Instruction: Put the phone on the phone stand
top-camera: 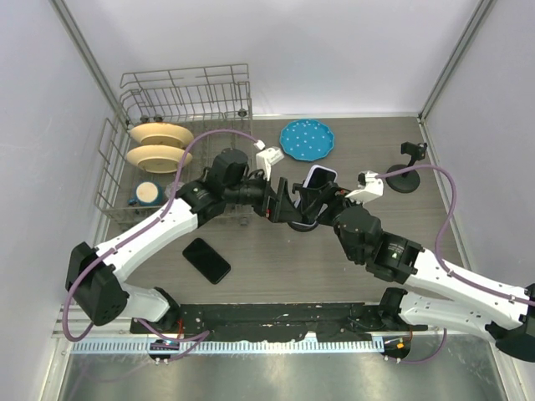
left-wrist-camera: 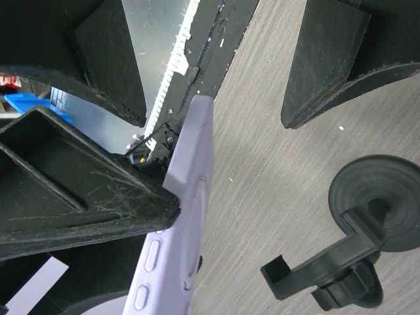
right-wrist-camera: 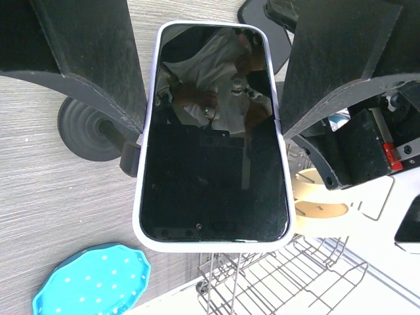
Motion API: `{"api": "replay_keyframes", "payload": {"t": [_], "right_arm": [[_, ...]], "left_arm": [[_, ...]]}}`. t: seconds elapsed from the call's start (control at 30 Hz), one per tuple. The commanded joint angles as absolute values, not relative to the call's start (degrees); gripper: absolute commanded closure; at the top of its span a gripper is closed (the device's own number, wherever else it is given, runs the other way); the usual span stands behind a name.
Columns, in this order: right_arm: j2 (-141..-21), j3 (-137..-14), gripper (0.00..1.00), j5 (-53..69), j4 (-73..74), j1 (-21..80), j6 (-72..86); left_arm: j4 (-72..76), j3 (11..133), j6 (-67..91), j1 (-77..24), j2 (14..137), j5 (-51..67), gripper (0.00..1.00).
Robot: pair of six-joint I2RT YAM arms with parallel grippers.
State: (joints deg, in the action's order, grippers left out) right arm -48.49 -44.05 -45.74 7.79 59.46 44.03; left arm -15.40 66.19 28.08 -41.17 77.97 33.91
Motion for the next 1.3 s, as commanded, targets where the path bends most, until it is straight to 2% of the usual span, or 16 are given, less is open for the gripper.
{"api": "replay_keyframes", "payload": {"t": [0.0, 0.13, 0.33, 0.4, 0.43, 0.47, 0.5, 0.53, 0.57, 0.63, 0.77, 0.87, 1.07, 1.2, 1.23, 1.27], "right_arm": [[-49.4, -47.4, 0.99, -45.3, -2.1, 59.1, 43.0], [-49.8, -47.5, 0.99, -43.3, -4.1, 59.1, 43.4], [-51.2, -47.2, 0.99, -41.0, -5.9, 59.1, 44.0], [-51.9, -47.3, 0.99, -40.3, -5.9, 59.0, 43.2], [-52.3, -47.5, 0.96, -39.5, -5.9, 59.0, 42.4], [-52.4, -47.5, 0.86, -36.9, -5.9, 59.0, 39.5], [-52.4, -47.5, 0.74, -35.4, -5.9, 58.9, 37.8], [-52.2, -47.9, 0.51, -34.0, -5.5, 58.7, 36.1], [-51.8, -48.2, 0.38, -32.1, -3.4, 58.5, 34.0], [-51.3, -49.8, 0.19, -30.2, -0.4, 57.1, 31.4], [-50.4, -52.3, 0.02, -18.1, 11.6, 50.2, 23.2], [-50.5, -53.3, 0.01, -7.7, 17.8, 43.7, 17.9], [-48.8, -53.1, 0.01, 13.4, 18.2, 37.4, 13.3], [-51.3, -52.2, 0.15, 35.2, 14.8, 25.6, 14.7], [-51.5, -50.6, 0.17, 45.6, 10.2, 23.1, 18.2], [-51.3, -49.8, 0.18, 49.4, 7.3, 21.3, 20.1]], "left_arm": [[-12.3, 67.5, 28.3, -41.7, 78.9, 36.6, 0.16], [-12.3, 67.5, 28.4, -41.8, 79.2, 36.0, 0.28], [-13.1, 67.8, 27.6, -41.8, 78.5, 34.9, 0.54], [-13.2, 68.0, 27.1, -41.8, 78.5, 35.7, 0.70], [-13.2, 68.2, 26.9, -41.8, 78.3, 36.1, 0.79], [-13.4, 68.2, 26.7, -41.7, 78.1, 36.0, 0.96], [-13.4, 67.9, 26.4, -41.7, 77.9, 35.8, 1.00], [-13.2, 67.8, 26.1, -41.7, 77.4, 35.4, 1.00], [-13.2, 67.7, 25.8, -41.7, 76.7, 34.9, 1.00], [-13.0, 67.5, 25.0, -41.8, 76.1, 34.7, 1.00], [-12.7, 67.4, 24.8, -41.7, 74.5, 34.7, 1.00], [-12.5, 67.3, 24.5, -41.7, 73.9, 34.9, 1.00], [-11.9, 67.5, 24.4, -41.7, 74.6, 38.5, 1.00], [-10.1, 67.4, 24.3, -41.7, 74.5, 43.2, 1.00], [-9.7, 67.3, 24.3, -41.7, 74.4, 44.9, 1.00], [-9.0, 67.2, 24.3, -41.7, 74.3, 45.3, 1.00]]}}
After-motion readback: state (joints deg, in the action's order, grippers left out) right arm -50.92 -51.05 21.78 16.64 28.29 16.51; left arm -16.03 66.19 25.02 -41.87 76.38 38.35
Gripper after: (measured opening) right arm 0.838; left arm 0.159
